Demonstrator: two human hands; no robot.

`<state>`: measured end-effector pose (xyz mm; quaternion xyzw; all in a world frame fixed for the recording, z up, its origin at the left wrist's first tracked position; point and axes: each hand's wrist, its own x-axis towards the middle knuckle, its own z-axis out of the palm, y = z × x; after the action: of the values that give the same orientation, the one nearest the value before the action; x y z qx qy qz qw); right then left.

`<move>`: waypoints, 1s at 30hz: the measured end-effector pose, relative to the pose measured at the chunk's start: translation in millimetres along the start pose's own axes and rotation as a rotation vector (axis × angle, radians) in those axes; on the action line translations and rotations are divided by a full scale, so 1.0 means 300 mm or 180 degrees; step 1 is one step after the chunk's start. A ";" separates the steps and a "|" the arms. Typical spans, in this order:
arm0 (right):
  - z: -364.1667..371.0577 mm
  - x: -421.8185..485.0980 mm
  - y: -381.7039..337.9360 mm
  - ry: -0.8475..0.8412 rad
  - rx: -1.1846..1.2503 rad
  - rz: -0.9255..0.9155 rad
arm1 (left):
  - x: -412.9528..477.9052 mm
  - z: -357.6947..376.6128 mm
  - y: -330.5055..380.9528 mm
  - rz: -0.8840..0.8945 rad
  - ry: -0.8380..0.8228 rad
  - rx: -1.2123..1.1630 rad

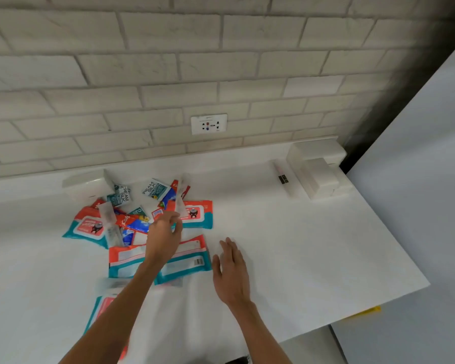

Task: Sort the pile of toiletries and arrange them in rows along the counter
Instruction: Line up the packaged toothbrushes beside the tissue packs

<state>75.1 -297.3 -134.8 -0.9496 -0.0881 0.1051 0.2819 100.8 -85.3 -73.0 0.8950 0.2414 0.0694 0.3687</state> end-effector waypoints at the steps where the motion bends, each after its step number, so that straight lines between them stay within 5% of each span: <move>1: 0.018 -0.003 -0.009 -0.0069 -0.0107 -0.0021 | 0.025 -0.003 -0.005 -0.0107 0.0039 -0.0100; 5: 0.077 -0.028 -0.014 -0.0038 -0.0369 -0.0200 | 0.114 -0.006 -0.014 -0.0315 -0.0125 0.0016; 11: 0.088 -0.038 -0.021 -0.0083 -0.0566 -0.0153 | 0.182 0.048 -0.060 0.0818 -0.0616 0.1296; 17: 0.089 -0.037 -0.025 -0.0112 -0.0615 -0.0126 | 0.212 0.053 -0.074 0.1159 -0.0901 0.1646; 24: 0.095 -0.036 -0.026 -0.0078 -0.0600 -0.0096 | 0.195 0.038 -0.076 0.1122 -0.0396 0.1109; 30: 0.105 -0.024 -0.013 -0.0062 -0.0290 0.0019 | 0.149 -0.068 -0.027 0.0113 0.0591 -0.0670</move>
<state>59.9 -279.3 -157.3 -0.9606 -0.0927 0.1110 0.2372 130.6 -45.9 -66.2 0.8453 0.2499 0.1833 0.4352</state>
